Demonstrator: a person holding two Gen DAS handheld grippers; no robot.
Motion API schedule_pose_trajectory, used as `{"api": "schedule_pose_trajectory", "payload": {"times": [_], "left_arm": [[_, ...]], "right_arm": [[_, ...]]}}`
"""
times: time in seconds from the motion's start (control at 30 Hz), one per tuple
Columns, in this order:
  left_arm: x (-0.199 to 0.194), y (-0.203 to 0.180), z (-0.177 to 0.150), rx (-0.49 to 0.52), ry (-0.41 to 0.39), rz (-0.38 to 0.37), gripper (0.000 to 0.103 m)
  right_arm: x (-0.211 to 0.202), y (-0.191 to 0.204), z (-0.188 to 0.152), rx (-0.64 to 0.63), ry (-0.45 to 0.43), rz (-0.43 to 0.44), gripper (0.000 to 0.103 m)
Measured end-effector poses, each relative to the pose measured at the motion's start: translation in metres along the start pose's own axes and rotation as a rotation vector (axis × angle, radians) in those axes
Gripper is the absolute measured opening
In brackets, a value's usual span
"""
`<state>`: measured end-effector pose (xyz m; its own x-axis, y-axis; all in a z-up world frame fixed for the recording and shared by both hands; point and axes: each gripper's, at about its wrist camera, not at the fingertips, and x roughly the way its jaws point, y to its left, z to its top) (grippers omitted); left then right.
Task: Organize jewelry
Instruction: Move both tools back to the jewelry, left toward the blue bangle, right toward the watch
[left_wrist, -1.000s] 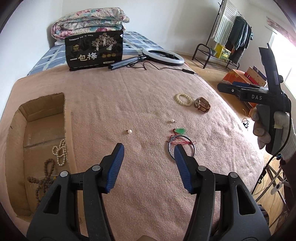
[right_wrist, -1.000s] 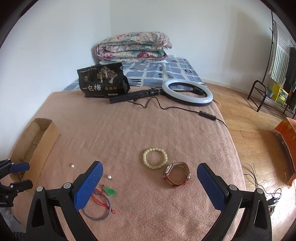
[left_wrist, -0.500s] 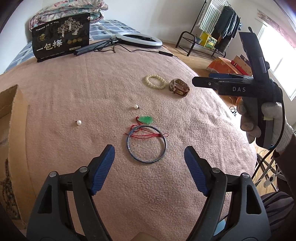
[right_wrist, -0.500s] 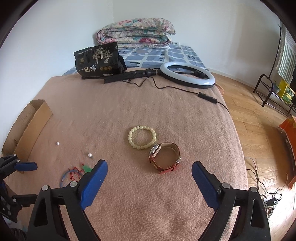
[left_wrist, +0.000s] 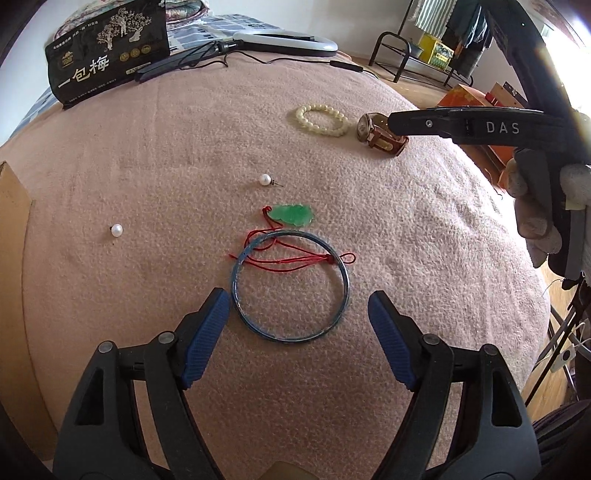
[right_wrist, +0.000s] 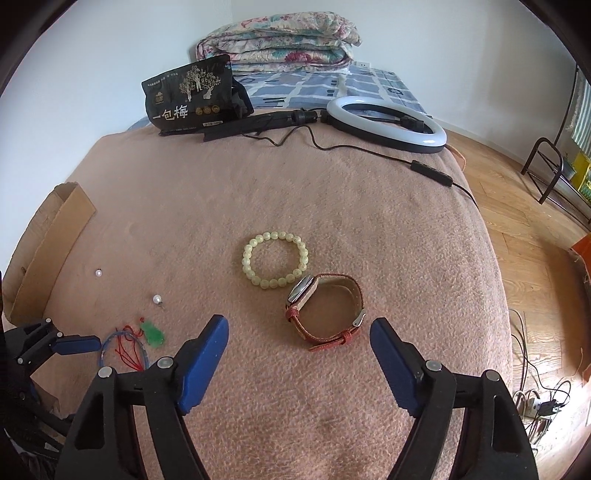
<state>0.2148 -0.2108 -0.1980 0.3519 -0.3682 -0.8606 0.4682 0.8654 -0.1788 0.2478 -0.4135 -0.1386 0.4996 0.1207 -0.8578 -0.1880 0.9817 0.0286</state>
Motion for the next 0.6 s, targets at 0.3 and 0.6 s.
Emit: {"api": "schedule_pose_trajectory", "payload": {"times": [0.3,0.6], "left_arm": [[0.009,0.0,0.004,0.015,-0.002,0.042,0.08],[0.01,-0.004,0.0,0.06,-0.016,0.064,0.08]], "right_arm": [[0.017,0.0,0.005,-0.017,0.031,-0.006,0.076],[0.032,-0.005,0.008,-0.002,0.065,-0.001,0.065]]}}
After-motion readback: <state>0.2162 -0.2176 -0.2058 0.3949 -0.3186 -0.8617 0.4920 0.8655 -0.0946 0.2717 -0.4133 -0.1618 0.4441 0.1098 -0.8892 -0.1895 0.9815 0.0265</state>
